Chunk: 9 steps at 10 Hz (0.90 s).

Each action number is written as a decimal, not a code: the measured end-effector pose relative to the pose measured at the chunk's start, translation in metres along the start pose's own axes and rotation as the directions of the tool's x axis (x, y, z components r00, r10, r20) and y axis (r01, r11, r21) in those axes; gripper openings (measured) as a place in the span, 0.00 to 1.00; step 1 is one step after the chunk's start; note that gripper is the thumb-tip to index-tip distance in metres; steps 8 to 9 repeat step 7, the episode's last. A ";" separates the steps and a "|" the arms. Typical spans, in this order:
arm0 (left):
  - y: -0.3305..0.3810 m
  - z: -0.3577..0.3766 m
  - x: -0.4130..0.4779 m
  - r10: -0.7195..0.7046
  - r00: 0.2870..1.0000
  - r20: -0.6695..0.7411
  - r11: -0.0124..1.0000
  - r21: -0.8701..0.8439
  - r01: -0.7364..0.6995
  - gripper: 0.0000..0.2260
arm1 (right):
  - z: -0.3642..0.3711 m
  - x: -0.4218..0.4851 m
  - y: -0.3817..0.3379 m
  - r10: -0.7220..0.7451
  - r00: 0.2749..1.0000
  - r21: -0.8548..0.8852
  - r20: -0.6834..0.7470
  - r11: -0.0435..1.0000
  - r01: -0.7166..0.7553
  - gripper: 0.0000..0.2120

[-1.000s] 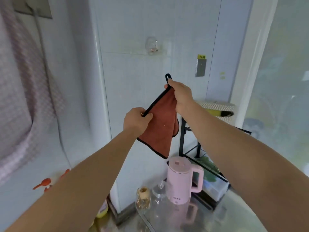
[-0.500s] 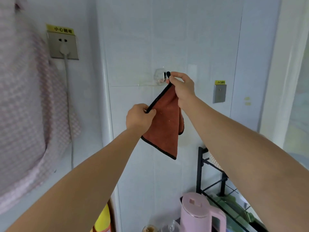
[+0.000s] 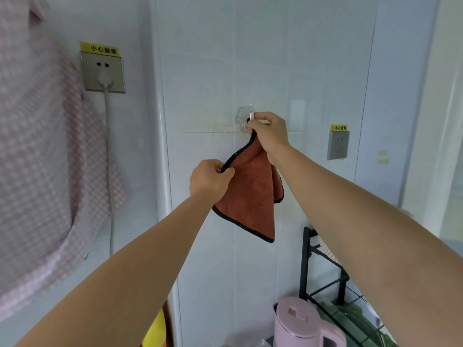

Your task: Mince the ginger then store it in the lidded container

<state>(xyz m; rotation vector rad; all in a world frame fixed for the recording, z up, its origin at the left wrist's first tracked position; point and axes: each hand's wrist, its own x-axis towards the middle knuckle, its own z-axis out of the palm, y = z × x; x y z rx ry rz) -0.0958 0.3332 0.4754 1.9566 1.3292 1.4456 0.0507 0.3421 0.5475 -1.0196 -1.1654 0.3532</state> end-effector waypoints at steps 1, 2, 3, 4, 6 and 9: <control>-0.008 0.003 -0.002 -0.017 1.000 0.023 1.000 0.020 0.017 0.10 | 0.003 -0.008 0.009 -0.025 1.000 0.003 -0.018 1.000 0.025 0.09; -0.018 0.006 -0.006 -0.047 0.997 0.061 0.998 0.048 0.044 0.12 | 0.006 -0.017 0.016 0.004 1.000 0.014 -0.021 1.000 -0.003 0.13; -0.028 0.008 -0.012 -0.081 0.988 0.135 0.994 0.088 0.070 0.12 | 0.006 -0.026 0.032 0.097 0.995 -0.011 -0.025 0.995 -0.097 0.15; -0.038 0.010 -0.022 -0.117 0.959 0.258 0.984 0.164 0.076 0.09 | 0.002 -0.043 0.050 0.195 0.981 -0.101 0.027 0.976 -0.191 0.17; -0.065 0.012 -0.059 -0.201 0.852 0.483 0.970 0.218 0.105 0.06 | -0.019 -0.110 0.080 0.400 0.915 -0.290 0.040 0.881 -0.373 0.20; -0.077 0.015 -0.082 -0.223 0.802 0.554 0.968 0.221 0.117 0.11 | -0.023 -0.150 0.084 0.480 0.877 -0.401 0.030 0.809 -0.430 0.15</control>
